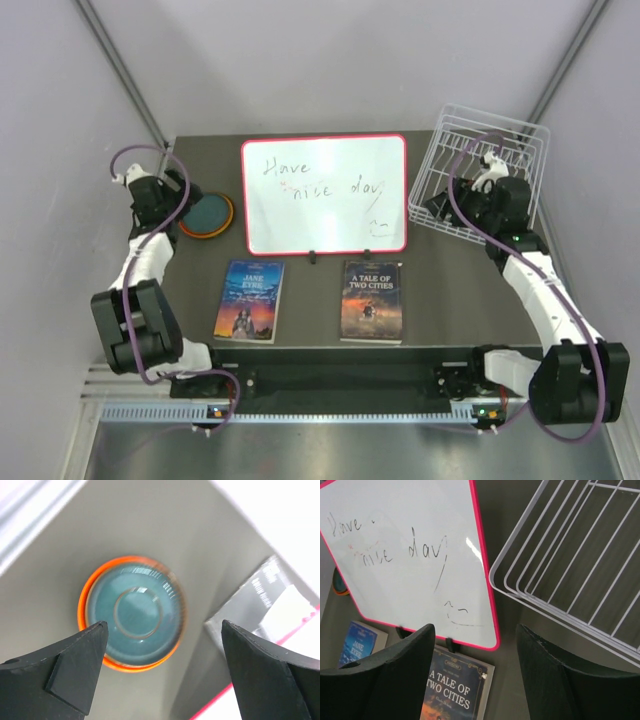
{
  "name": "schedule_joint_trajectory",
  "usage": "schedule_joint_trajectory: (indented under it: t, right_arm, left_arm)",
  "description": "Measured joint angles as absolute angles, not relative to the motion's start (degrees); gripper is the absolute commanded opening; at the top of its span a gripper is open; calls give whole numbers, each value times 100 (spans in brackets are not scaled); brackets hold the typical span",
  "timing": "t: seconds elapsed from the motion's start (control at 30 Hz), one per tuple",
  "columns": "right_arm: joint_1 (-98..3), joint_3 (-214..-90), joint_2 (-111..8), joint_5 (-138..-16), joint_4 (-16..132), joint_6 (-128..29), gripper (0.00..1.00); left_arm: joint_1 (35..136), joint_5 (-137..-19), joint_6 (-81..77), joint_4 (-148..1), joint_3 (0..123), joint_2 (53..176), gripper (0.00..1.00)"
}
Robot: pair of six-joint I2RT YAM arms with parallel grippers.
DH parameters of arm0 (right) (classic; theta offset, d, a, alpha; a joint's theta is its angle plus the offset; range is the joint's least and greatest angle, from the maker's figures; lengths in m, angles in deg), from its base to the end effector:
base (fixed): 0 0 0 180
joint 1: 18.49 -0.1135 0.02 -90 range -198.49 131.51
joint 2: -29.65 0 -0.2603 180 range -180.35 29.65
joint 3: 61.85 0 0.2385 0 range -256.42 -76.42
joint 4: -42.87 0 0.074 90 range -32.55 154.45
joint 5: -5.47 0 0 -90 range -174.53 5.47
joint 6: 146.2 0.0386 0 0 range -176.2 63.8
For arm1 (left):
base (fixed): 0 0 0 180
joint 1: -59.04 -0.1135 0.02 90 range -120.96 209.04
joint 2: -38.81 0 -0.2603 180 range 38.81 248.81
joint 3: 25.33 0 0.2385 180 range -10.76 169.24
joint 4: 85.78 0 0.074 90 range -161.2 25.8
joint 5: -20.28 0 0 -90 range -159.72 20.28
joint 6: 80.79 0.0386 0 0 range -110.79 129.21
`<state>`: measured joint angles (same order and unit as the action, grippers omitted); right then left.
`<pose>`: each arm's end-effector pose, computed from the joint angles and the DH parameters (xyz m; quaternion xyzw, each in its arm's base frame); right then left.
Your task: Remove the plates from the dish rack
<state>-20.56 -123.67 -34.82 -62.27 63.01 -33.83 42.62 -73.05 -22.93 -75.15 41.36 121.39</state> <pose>0.2465 0.0235 0.2949 0.0388 0.8232 0.2721 0.4967 0.3042 0.0873 0.2561 -0.3356 0.7812 -0.0964 0.5175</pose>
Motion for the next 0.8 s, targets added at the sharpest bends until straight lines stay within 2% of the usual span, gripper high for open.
schedule_joint_trajectory:
  t: [0.23, 0.4, 0.6, 0.63, 0.8]
  right_arm:
    - [-2043, -12369, -3366, -6362, 6438, -3577, 66]
    - [-2032, -12371, -3261, -6524, 6493, -3713, 71]
    - [-2016, -12410, -2955, -7510, 6834, -3975, 74]
    - [-2016, -12410, -2711, -7971, 6904, -4063, 74]
    - [-2016, -12290, -2217, -8659, 6863, -4117, 79]
  left_arm:
    - [4262, -7524, -2221, -7388, 4379, 11899, 99]
    - [4391, -8702, -2253, -7401, 4379, 11768, 99]
    - [5704, -8951, -1235, -7298, 4425, 10924, 99]
    - [6227, -8778, -859, -7285, 4571, 10671, 99]
    - [6970, -8184, -428, -7244, 4593, 10489, 99]
